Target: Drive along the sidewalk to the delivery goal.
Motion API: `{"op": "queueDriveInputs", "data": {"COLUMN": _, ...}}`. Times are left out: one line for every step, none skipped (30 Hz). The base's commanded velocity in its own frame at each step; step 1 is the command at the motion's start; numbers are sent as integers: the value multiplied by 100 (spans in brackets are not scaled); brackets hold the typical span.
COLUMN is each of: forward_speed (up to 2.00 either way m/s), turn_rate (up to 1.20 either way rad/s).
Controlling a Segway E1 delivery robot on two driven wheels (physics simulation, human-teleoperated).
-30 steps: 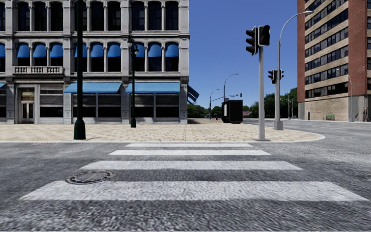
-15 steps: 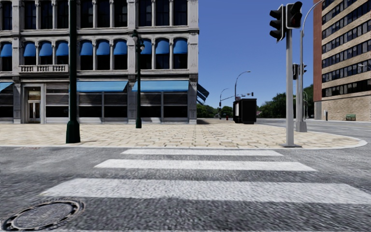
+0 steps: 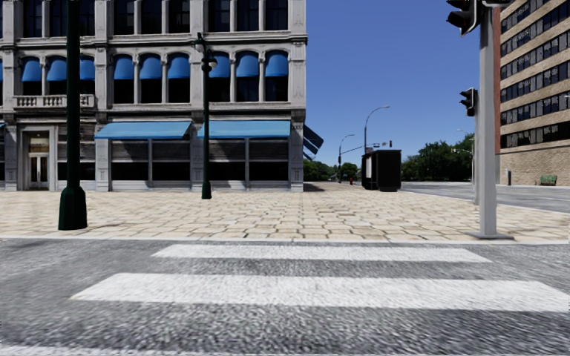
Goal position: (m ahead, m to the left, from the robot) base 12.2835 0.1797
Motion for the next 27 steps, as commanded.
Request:
{"op": "queueDriveInputs", "data": {"forward_speed": 200, "turn_rate": 0}}
{"op": "queueDriveInputs", "data": {"forward_speed": 200, "turn_rate": 0}}
{"op": "queueDriveInputs", "data": {"forward_speed": 200, "turn_rate": 0}}
{"op": "queueDriveInputs", "data": {"forward_speed": 200, "turn_rate": 0}}
{"op": "queueDriveInputs", "data": {"forward_speed": 200, "turn_rate": 0}}
{"op": "queueDriveInputs", "data": {"forward_speed": 200, "turn_rate": 0}}
{"op": "queueDriveInputs", "data": {"forward_speed": 200, "turn_rate": 0}}
{"op": "queueDriveInputs", "data": {"forward_speed": 200, "turn_rate": 0}}
{"op": "queueDriveInputs", "data": {"forward_speed": 200, "turn_rate": 0}}
{"op": "queueDriveInputs", "data": {"forward_speed": 200, "turn_rate": 0}}
{"op": "queueDriveInputs", "data": {"forward_speed": 200, "turn_rate": 26}}
{"op": "queueDriveInputs", "data": {"forward_speed": 200, "turn_rate": 26}}
{"op": "queueDriveInputs", "data": {"forward_speed": 200, "turn_rate": 52}}
{"op": "queueDriveInputs", "data": {"forward_speed": 200, "turn_rate": 59}}
{"op": "queueDriveInputs", "data": {"forward_speed": 200, "turn_rate": 57}}
{"op": "queueDriveInputs", "data": {"forward_speed": 200, "turn_rate": 57}}
{"op": "queueDriveInputs", "data": {"forward_speed": 200, "turn_rate": 9}}
{"op": "queueDriveInputs", "data": {"forward_speed": 200, "turn_rate": 2}}
{"op": "queueDriveInputs", "data": {"forward_speed": 200, "turn_rate": 0}}
{"op": "queueDriveInputs", "data": {"forward_speed": 200, "turn_rate": 0}}
{"op": "queueDriveInputs", "data": {"forward_speed": 200, "turn_rate": 0}}
{"op": "queueDriveInputs", "data": {"forward_speed": 200, "turn_rate": 0}}
{"op": "queueDriveInputs", "data": {"forward_speed": 200, "turn_rate": 0}}
{"op": "queueDriveInputs", "data": {"forward_speed": 200, "turn_rate": 0}}
{"op": "queueDriveInputs", "data": {"forward_speed": 200, "turn_rate": 0}}
{"op": "queueDriveInputs", "data": {"forward_speed": 200, "turn_rate": 0}}
{"op": "queueDriveInputs", "data": {"forward_speed": 200, "turn_rate": 0}}
